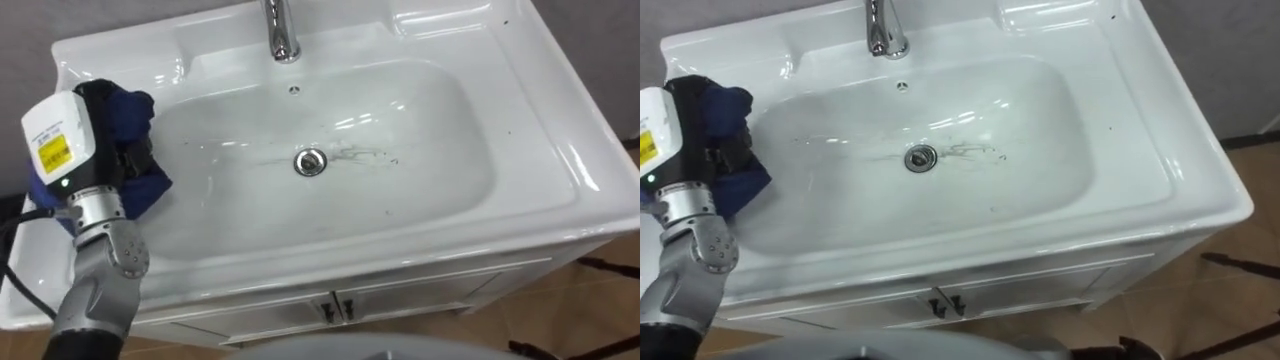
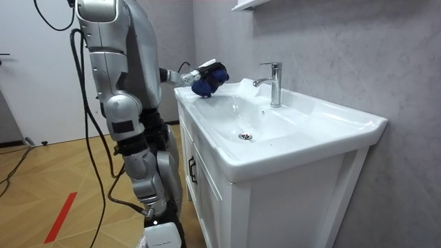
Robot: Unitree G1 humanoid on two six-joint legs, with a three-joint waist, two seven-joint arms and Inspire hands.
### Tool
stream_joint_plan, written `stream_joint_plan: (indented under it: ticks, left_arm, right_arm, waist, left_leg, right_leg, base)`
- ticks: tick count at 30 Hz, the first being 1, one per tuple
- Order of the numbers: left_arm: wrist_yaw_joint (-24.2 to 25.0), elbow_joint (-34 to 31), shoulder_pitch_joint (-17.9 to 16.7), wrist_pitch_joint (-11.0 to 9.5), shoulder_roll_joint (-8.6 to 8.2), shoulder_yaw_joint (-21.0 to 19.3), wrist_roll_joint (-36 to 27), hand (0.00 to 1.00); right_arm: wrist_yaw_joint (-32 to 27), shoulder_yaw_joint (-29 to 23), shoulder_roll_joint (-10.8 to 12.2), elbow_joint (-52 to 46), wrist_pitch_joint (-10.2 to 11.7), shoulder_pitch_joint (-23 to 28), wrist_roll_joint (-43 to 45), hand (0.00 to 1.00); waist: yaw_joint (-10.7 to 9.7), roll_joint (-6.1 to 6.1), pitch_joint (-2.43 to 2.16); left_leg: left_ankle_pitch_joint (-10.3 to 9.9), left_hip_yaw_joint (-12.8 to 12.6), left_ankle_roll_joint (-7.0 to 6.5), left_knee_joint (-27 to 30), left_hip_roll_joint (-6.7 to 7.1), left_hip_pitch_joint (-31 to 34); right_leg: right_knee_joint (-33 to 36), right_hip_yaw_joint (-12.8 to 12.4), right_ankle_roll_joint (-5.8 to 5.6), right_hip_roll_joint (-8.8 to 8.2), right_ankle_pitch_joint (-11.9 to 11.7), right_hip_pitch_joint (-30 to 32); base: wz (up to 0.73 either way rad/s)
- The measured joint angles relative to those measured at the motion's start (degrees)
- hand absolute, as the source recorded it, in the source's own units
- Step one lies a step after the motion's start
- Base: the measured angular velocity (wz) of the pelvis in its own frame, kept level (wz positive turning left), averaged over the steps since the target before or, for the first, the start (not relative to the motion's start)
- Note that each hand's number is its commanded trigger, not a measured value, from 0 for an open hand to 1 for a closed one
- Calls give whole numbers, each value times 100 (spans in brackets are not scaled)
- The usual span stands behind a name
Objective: Wipe basin
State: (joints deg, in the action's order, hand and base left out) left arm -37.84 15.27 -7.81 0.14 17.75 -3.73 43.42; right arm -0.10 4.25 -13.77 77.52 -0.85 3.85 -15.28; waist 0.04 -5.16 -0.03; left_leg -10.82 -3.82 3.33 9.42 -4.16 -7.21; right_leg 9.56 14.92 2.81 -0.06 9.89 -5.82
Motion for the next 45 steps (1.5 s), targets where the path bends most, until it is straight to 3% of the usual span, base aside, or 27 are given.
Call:
stream_joint_plan:
  ticks: [9, 23, 24, 25, 26, 45]
  left_arm:
    - [-205, 586, -370, -2, 26, -97, -81, 100]
    - [-198, 678, -376, 7, 25, -99, -280, 100]
    - [-197, 678, -376, 9, 25, -99, -280, 64]
    - [-197, 678, -376, 16, 25, -99, -277, 20]
    - [-195, 680, -376, 26, 25, -99, -281, 0]
    - [-156, 713, -346, 112, 25, -105, -290, 0]
  right_arm:
    - [-56, -53, -67, -136, -7, 101, 57, 0]
    - [155, -43, -72, -152, -51, 134, 32, 0]
    - [157, -42, -71, -152, -51, 134, 26, 0]
    - [158, -42, -71, -152, -51, 133, 10, 0]
    - [158, -43, -71, -152, -50, 132, 10, 0]
    - [144, -46, -70, -22, -52, 93, 102, 0]
  waist:
    - [25, -8, -3]
    - [44, 21, -2]
    - [43, 26, -5]
    - [43, 33, -8]
    - [40, 42, -10]
    - [5, 44, -5]
  left_leg:
    - [0, -17, 0, -5, 7, -28]
    - [8, -5, -13, 8, 61, -47]
    - [8, -6, -13, 7, 65, -46]
    - [8, -6, -13, 4, 72, -45]
    - [8, -7, -13, -1, 79, -49]
    - [7, -15, -15, -1, 101, -30]
  right_leg:
    - [-3, 32, -1, -8, 0, -44]
    - [12, 87, -49, -56, 64, -67]
    - [14, 88, -53, -53, 62, -72]
    - [10, 91, -61, -48, 56, -89]
    - [8, 101, -66, -52, 53, -115]
    - [-83, 97, -95, -59, 47, -112]
  base:
    - [0]
    - [3]
    - [0]
    - [0]
    - [0]
    - [0]
